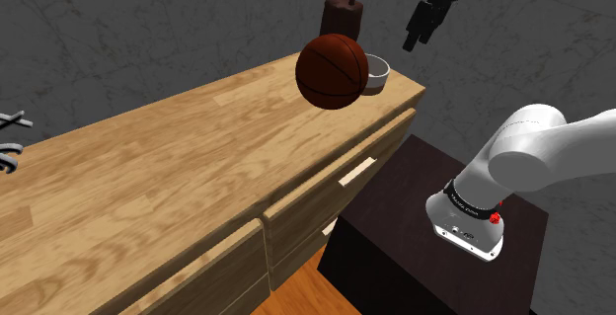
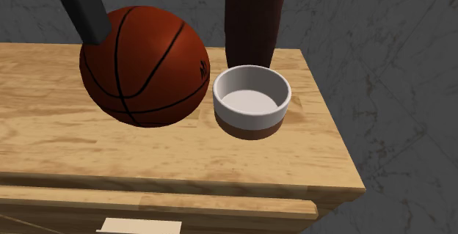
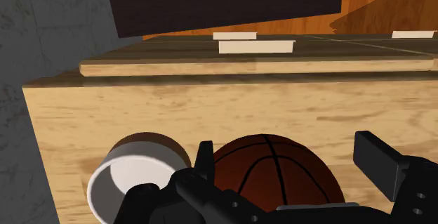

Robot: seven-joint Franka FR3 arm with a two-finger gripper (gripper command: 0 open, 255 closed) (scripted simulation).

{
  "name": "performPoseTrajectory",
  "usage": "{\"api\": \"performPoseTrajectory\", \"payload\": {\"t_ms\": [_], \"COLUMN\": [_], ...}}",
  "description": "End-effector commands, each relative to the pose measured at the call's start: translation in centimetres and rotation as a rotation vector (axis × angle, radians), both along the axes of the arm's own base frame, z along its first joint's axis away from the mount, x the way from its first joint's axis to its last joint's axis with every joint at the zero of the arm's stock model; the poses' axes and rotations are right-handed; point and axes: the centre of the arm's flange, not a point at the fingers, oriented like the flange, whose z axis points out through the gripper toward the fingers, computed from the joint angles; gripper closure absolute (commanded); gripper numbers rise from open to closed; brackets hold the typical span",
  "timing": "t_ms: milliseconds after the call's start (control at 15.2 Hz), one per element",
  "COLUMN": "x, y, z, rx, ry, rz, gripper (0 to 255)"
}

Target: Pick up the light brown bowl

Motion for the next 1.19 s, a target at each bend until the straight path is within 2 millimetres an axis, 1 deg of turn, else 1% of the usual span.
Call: {"api": "performPoseTrajectory", "payload": {"t_ms": [0,1122], "x": [0.0,11.6], "y": [0.0,-15.1], "z": [0.0,-11.0], "rx": [0.000,-0.044], "ry": [0.000,0.011], "rz": [0.000,-0.004], "gripper": [0,0]}}
